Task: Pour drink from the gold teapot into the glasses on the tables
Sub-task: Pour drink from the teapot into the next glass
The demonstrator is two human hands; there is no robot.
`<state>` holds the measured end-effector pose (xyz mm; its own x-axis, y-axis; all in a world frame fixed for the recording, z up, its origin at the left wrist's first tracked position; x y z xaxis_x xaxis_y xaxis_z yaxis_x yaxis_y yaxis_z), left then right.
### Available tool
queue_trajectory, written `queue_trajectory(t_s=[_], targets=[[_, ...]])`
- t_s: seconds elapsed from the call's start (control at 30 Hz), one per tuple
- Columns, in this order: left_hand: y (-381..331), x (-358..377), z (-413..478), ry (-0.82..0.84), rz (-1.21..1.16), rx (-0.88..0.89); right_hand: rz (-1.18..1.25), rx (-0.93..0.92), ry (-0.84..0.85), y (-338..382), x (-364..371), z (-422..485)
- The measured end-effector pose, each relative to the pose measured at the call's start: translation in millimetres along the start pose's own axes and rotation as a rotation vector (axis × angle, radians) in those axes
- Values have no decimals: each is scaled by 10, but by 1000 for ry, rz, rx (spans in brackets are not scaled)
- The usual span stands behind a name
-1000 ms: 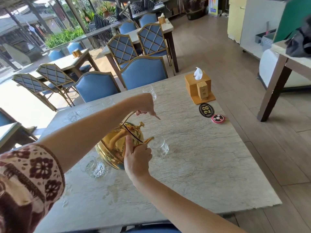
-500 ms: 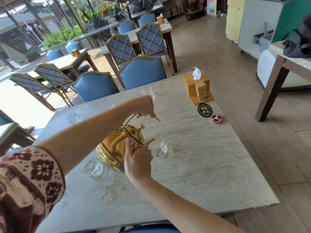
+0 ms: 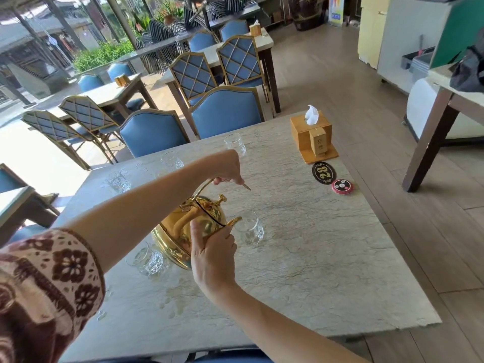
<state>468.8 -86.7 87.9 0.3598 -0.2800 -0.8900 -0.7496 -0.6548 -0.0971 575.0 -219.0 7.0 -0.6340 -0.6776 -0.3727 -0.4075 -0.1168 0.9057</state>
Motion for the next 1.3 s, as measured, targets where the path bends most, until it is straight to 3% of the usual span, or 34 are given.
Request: queue_trajectory(t_s=[1.03, 1.3], targets=[[-98, -2, -42, 42, 108, -5, 142, -4, -25, 54, 78, 24], [98, -2, -184, -16, -68, -10, 117, -77, -25, -110, 163, 6]])
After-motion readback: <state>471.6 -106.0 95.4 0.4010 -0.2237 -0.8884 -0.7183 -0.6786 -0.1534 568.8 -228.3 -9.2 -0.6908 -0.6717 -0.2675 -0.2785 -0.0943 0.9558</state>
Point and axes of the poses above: each hand's wrist, its own z-axis towards the middle knuckle, its own x-axis out of the palm, y = z × x, the point moved 3 cm from there along z, towards the middle knuckle, and after that the axes turned 4 degrees about -x, right-handed, at the moved point
